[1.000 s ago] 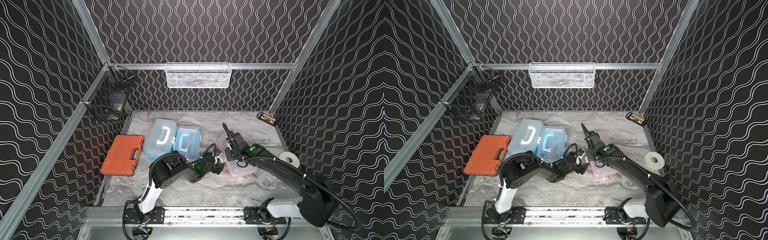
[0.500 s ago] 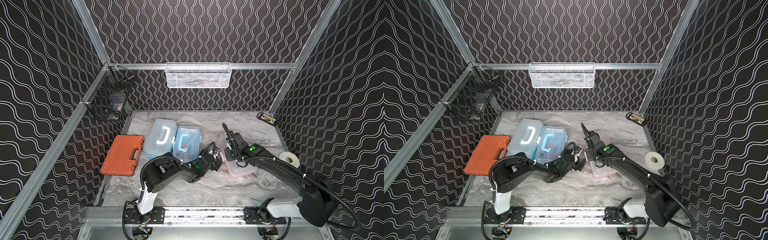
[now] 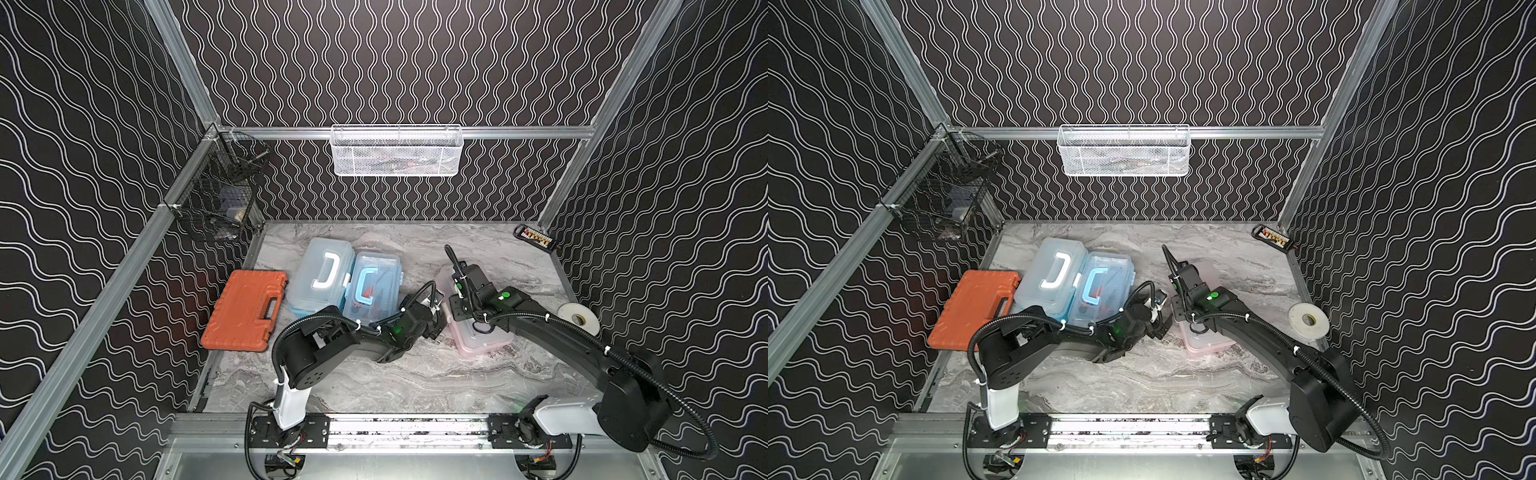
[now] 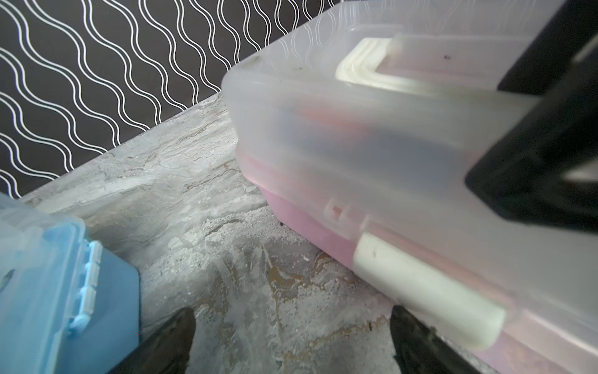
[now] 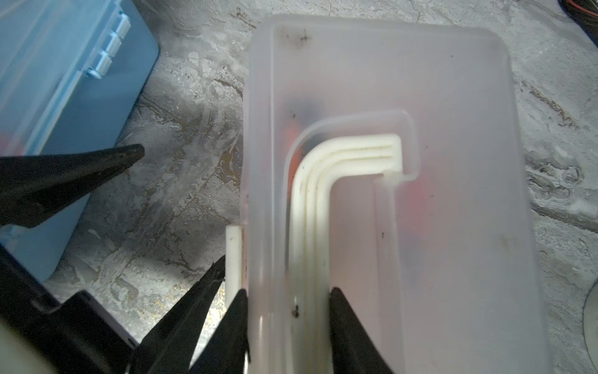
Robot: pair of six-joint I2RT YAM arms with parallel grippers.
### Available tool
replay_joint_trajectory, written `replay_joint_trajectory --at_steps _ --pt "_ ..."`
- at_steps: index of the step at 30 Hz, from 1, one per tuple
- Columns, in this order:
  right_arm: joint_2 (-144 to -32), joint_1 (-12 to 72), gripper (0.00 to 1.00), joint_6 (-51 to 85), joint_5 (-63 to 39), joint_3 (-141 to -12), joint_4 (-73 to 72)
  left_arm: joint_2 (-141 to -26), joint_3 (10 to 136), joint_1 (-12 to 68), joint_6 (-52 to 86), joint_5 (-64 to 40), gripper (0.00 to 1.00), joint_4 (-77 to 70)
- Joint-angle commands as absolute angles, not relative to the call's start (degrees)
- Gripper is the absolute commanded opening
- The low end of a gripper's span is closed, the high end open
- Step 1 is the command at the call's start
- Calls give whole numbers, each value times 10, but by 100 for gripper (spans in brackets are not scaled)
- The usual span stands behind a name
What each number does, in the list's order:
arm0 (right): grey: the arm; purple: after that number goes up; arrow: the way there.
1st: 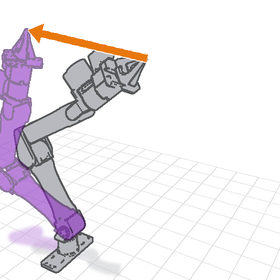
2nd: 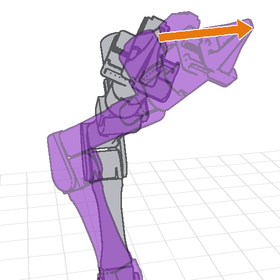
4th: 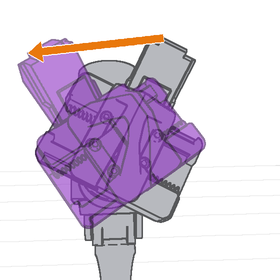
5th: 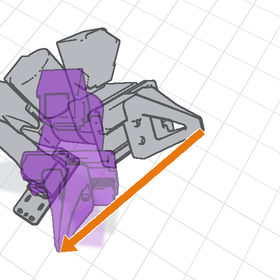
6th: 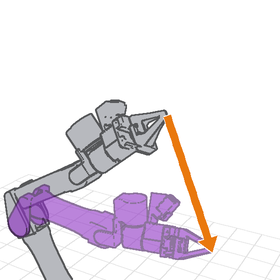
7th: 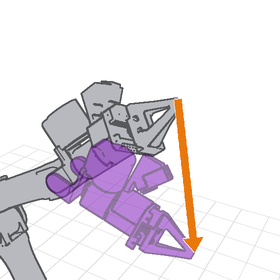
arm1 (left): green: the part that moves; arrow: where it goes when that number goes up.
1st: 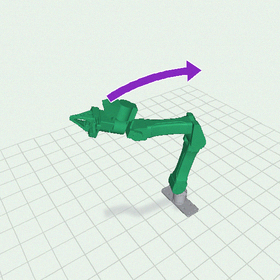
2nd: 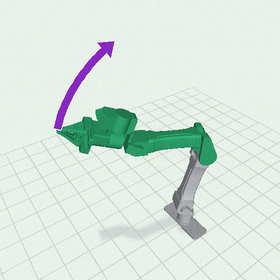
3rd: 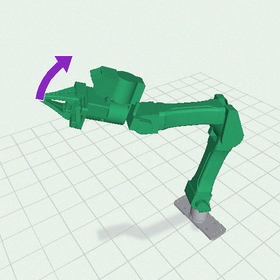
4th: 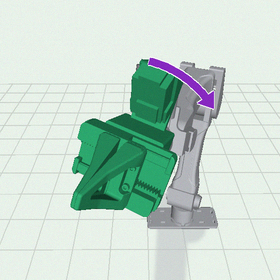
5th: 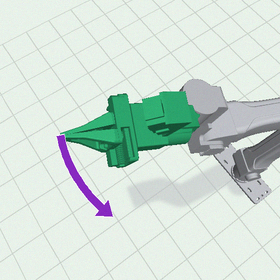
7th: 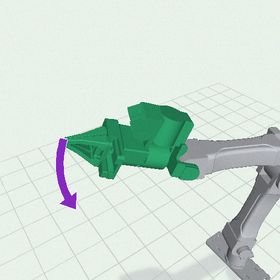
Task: Close toolboxes
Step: Fasten the toolbox latch on the toolbox.
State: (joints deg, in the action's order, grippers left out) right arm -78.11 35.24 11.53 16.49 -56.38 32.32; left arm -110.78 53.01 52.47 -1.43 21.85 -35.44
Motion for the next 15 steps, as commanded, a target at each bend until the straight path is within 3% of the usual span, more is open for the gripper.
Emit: replay_joint_trajectory --at_steps 1,7,15 --pt "-785 354 36 122 106 -555 354 -1098 560 527 -26 179 98 -346" --pt "-784 354 36 127 86 -547 341 -1100 595 536 -56 173 97 -279" --pt "-787 354 41 144 44 -542 323 -1122 580 541 -45 183 98 -323"
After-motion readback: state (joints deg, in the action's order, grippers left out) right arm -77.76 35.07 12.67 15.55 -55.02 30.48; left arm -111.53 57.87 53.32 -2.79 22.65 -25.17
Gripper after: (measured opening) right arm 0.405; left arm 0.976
